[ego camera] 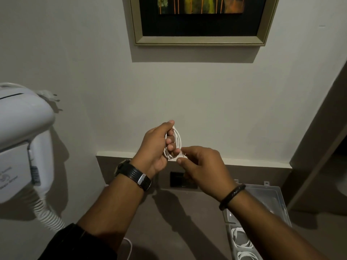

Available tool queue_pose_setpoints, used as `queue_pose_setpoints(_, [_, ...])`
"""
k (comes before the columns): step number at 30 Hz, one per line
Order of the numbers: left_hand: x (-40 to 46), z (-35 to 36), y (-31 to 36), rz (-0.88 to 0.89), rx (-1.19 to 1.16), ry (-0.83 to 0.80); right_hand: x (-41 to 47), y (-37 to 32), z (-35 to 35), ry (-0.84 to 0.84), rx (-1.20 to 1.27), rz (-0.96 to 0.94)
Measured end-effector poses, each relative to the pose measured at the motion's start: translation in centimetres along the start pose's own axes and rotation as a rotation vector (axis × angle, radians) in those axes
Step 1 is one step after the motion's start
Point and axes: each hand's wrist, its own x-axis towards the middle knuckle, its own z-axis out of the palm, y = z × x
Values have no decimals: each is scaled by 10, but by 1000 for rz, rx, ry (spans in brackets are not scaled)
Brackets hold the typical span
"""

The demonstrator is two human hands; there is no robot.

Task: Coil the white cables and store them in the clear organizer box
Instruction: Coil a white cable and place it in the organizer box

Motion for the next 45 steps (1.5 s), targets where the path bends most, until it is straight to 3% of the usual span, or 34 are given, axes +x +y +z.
queue_pose_setpoints(3, [2,-5,0,-49,-49,-36,-4,-8,-1,42,-25,-119])
queue_pose_setpoints(6, [2,-10,7,-136,-175,-191,-1,-9,-4,31,-158,-228])
queue_pose_setpoints(9, [-1,-13,16,-194,-264,-355,2,-1,-10,117,-263,-195])
queue_pose_setpoints(13, [-8,-1,12,-214,-340,-372,2,2,-5,-25,-308,-206])
queue_pose_setpoints(16, [-8,1,11,-201,-398,-335,-1,-3,-1,-138,-228,-202])
queue_pose_setpoints(20, [-10,-2,19,-227,-414,-446,-6,-3,-9,-210,60,-210])
queue_pose_setpoints(24, [-13,-1,26,-234,-434,-490,-11,-3,-4,-119,67,-266])
queue_pose_setpoints(26, [-15,0,28,-245,-444,-522,-12,-3,-2,-67,377,-138])
queue_pose_setpoints(29, [-19,1,29,-268,-433,-596,-7,-8,-2,-129,1163,206])
queue_pose_setpoints(31, [-21,3,28,-290,-413,-685,-3,-12,0,-221,1284,272])
queue_pose_setpoints(33, [-22,6,26,-312,-384,-760,1,-16,3,-243,1190,209])
queue_pose_setpoints(35, [-22,5,25,-316,-348,-773,2,-14,2,-164,1039,181])
queue_pose_setpoints(40, [-16,-6,26,-185,-120,-537,1,-4,-3,-39,629,104])
queue_pose_setpoints(43, [-12,-16,25,-50,100,-420,-1,3,-6,-57,570,143])
queue_pose_setpoints(45, [-11,-22,25,-71,168,-460,0,7,-10,-30,580,158])
